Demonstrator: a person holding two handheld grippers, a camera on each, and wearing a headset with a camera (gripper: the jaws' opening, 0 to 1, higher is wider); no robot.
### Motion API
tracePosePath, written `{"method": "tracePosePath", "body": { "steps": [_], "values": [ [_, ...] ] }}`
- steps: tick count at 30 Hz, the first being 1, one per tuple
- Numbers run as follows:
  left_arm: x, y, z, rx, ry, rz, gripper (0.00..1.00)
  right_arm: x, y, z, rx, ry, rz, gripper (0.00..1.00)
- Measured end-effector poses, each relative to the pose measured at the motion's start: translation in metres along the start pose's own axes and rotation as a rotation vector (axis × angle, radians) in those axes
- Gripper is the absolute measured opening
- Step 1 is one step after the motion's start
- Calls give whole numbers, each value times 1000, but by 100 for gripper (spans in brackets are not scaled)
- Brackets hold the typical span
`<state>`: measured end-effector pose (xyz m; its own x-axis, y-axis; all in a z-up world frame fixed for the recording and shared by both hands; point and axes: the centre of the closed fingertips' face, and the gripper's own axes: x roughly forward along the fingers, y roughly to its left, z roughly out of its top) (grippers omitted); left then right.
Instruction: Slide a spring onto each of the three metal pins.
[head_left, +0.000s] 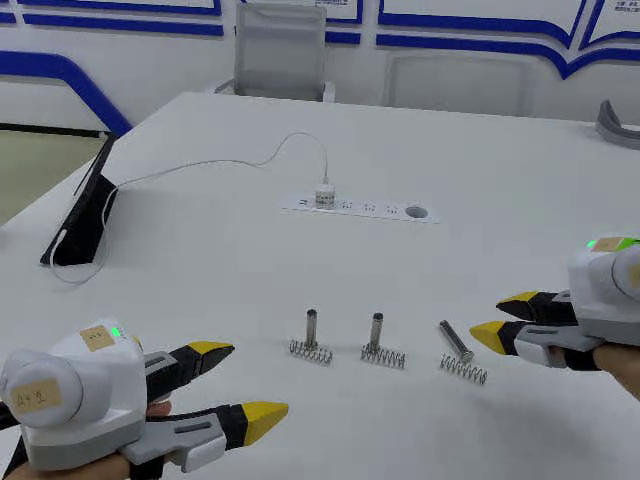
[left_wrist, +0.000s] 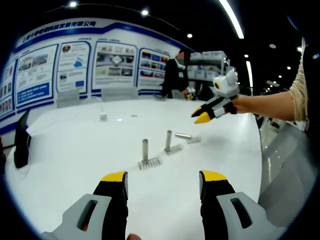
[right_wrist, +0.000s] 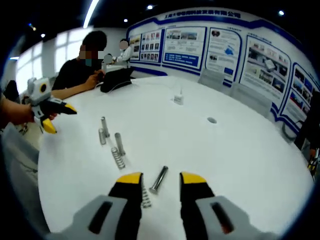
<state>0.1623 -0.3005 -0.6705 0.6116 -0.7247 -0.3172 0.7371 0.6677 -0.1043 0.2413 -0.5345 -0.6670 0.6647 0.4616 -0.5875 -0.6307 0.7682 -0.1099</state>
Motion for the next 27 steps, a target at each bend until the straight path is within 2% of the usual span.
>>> {"method": "tracePosePath", "body": {
  "steps": [15,20,27],
  "values": [
    [0,-1,-4,-8,11,0,58,37,-10,-11,63,102,-29,23],
    [0,0,-4,-8,11,1,58,46,-7,-9,79,120,-34,21],
    [0,2,-5,-13,11,6,58,59,-8,-17,94,164,-38,19]
  ]
}}
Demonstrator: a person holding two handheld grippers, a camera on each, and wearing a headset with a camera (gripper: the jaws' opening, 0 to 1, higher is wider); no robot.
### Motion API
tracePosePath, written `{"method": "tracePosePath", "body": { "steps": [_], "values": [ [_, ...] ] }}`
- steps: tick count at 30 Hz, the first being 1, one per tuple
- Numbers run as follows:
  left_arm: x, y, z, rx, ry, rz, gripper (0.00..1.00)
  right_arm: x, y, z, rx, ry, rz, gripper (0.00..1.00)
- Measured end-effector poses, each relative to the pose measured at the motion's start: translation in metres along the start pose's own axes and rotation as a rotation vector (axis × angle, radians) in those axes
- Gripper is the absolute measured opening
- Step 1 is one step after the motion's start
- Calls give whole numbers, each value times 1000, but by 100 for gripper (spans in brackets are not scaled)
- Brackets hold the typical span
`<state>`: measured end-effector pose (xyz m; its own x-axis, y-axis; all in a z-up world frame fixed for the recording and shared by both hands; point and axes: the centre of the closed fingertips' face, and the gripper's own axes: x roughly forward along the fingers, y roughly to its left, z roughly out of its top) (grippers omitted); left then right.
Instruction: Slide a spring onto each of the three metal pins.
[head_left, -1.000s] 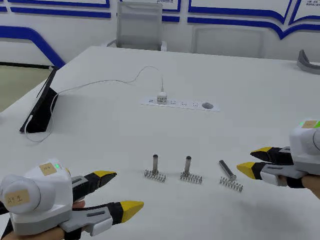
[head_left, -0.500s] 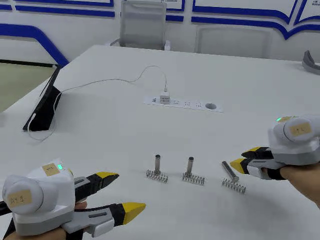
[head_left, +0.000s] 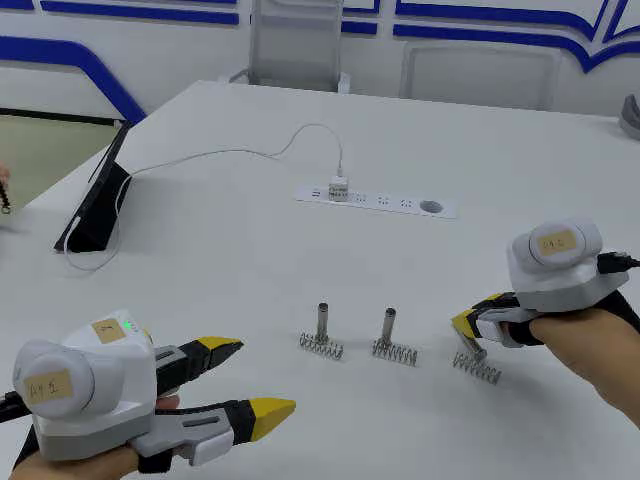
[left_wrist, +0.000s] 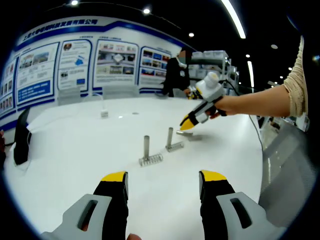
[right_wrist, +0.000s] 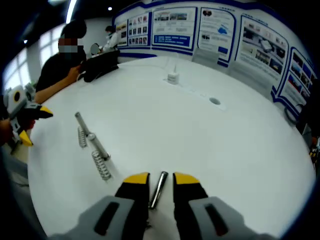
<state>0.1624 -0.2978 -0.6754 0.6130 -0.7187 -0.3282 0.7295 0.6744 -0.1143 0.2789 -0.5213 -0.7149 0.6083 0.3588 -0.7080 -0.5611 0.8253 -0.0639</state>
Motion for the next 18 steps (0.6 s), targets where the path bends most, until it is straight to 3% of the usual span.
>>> {"method": "tracePosePath", "body": {
  "steps": [18],
  "values": [
    [1,-2,-1,-2,5,-2,57,15,-2,-9,54,53,-8,15]
  ]
}}
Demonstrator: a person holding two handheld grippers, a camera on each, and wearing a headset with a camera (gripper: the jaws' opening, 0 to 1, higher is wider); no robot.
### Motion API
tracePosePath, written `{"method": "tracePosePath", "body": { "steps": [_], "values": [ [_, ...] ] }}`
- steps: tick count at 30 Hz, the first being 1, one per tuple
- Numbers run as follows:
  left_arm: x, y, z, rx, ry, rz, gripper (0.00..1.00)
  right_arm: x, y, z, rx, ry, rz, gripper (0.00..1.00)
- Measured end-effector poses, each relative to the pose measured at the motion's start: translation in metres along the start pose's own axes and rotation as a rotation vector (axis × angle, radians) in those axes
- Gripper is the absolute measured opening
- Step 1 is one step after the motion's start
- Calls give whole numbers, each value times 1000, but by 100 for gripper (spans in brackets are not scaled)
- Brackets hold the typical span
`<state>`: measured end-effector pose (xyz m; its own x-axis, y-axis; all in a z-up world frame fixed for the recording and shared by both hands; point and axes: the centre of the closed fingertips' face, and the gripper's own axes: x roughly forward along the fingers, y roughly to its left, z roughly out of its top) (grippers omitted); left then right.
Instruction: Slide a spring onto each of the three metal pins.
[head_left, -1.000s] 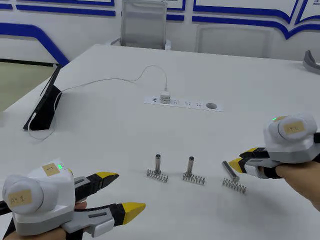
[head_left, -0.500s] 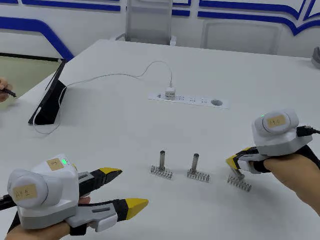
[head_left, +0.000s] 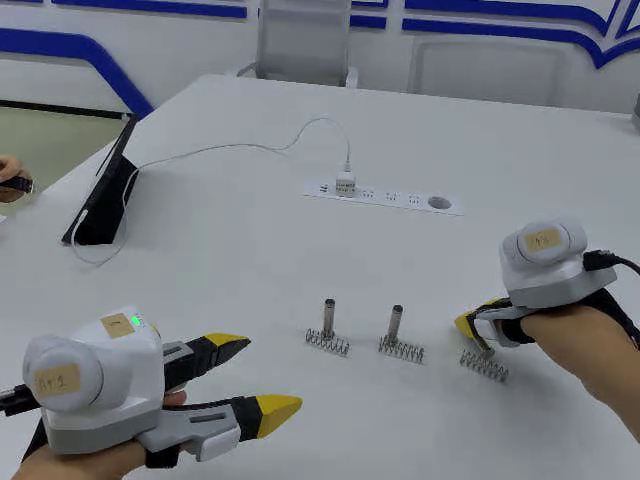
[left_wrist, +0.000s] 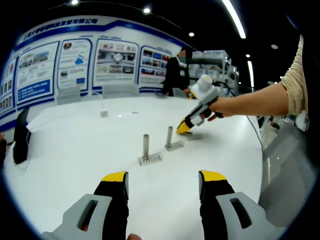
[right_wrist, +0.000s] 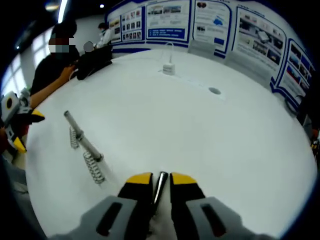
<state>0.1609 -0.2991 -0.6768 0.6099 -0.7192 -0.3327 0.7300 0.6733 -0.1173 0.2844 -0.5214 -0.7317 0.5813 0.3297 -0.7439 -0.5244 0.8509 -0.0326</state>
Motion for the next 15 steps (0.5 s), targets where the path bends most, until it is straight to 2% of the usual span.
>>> {"method": "tracePosePath", "body": {
  "steps": [15],
  "values": [
    [-2,2,-2,-7,1,3,57,1,1,-4,28,28,8,12]
  ]
}}
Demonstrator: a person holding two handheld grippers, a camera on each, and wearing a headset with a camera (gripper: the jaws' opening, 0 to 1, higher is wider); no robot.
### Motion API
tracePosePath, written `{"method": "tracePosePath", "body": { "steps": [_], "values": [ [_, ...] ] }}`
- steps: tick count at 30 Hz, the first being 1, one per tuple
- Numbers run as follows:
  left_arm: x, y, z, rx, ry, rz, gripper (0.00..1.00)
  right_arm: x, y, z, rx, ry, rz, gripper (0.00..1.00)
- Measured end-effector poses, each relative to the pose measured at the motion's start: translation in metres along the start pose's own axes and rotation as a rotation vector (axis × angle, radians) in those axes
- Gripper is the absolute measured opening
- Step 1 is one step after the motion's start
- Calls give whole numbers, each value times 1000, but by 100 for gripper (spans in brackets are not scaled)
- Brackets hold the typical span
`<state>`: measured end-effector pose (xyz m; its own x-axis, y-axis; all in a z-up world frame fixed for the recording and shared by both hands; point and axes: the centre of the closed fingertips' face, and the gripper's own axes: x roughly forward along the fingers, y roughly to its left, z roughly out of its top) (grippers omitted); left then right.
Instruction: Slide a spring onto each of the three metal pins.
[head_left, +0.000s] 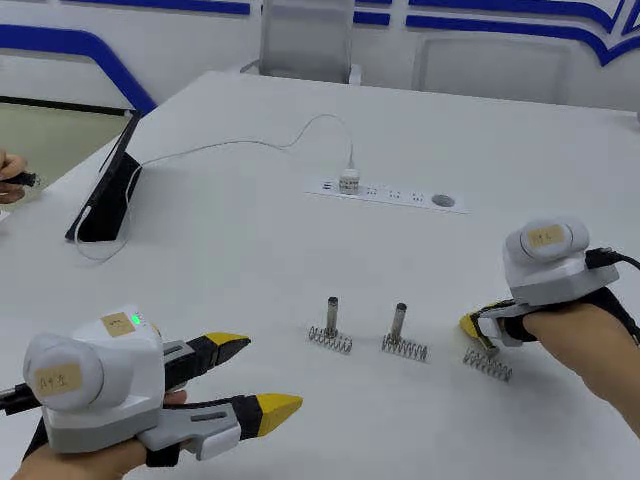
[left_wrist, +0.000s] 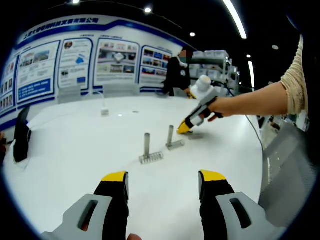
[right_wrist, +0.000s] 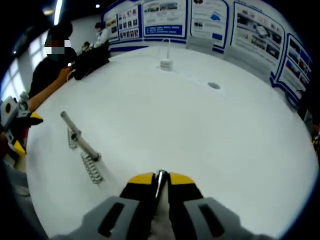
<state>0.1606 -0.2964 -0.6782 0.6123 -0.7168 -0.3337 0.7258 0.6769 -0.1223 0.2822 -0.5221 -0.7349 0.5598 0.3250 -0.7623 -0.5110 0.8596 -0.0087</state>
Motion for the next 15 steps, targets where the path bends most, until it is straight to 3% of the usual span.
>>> {"method": "tracePosePath", "body": {
  "steps": [10,15],
  "values": [
    [0,0,0,-2,-1,-1,57,-3,1,-1,-42,43,-4,10],
    [-1,2,0,-2,0,1,57,-2,3,0,-92,94,-3,10]
  ]
}}
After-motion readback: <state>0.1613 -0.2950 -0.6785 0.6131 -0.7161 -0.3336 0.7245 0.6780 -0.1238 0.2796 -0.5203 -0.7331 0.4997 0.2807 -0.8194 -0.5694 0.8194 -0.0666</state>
